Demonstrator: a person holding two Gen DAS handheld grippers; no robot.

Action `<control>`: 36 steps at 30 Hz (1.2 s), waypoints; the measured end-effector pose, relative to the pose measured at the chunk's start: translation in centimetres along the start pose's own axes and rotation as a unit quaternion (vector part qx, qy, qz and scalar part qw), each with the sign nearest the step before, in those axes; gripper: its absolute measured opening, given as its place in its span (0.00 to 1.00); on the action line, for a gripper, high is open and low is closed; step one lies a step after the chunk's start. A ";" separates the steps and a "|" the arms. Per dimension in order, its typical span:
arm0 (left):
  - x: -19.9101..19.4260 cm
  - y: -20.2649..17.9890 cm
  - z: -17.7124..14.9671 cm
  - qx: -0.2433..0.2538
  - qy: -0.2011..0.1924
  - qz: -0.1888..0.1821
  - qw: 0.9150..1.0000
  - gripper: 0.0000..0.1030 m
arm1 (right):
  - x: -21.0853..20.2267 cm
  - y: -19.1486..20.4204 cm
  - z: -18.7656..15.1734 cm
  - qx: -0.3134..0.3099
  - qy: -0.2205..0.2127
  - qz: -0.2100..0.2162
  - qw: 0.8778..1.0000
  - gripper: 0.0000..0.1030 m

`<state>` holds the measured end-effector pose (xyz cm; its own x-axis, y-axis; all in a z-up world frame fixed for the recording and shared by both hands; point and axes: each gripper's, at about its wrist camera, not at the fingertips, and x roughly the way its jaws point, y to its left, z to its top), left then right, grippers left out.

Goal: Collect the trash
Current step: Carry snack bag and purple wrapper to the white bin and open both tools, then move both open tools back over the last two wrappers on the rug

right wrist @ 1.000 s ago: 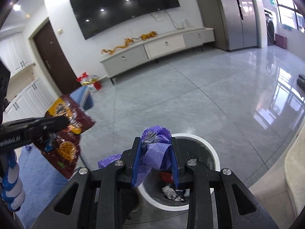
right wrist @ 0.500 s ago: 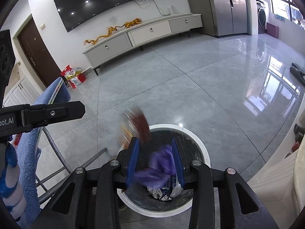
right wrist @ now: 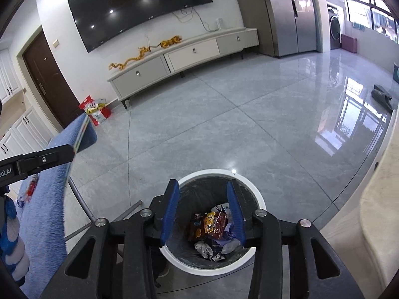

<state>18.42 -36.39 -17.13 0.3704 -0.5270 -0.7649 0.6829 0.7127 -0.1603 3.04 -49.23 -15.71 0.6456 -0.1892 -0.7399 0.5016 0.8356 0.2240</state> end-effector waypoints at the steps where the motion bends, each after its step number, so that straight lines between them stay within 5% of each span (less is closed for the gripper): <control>1: -0.9 0.6 -0.1 -0.004 -0.009 0.008 1.000 0.38 | -0.5 0.0 0.1 0.000 -0.004 0.000 1.000 0.42; 5: -4.5 2.6 -0.8 -0.015 -0.049 0.041 0.998 0.38 | -2.8 0.9 0.5 0.002 -0.022 0.001 1.000 0.46; 18: -15.3 10.2 -4.8 -0.076 -0.094 0.109 0.987 0.43 | -9.3 6.1 2.0 -0.031 -0.080 0.039 0.996 0.49; 36: -25.4 20.1 -9.4 -0.213 -0.150 0.187 0.947 0.53 | -10.8 10.4 1.9 -0.082 -0.103 0.094 0.987 0.53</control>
<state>16.85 -4.29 -6.75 0.7422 -0.2627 -0.6166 0.1764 0.9641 -0.1984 2.34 -39.51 -4.17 0.8296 -0.1101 -0.5475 0.2732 0.9351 0.2258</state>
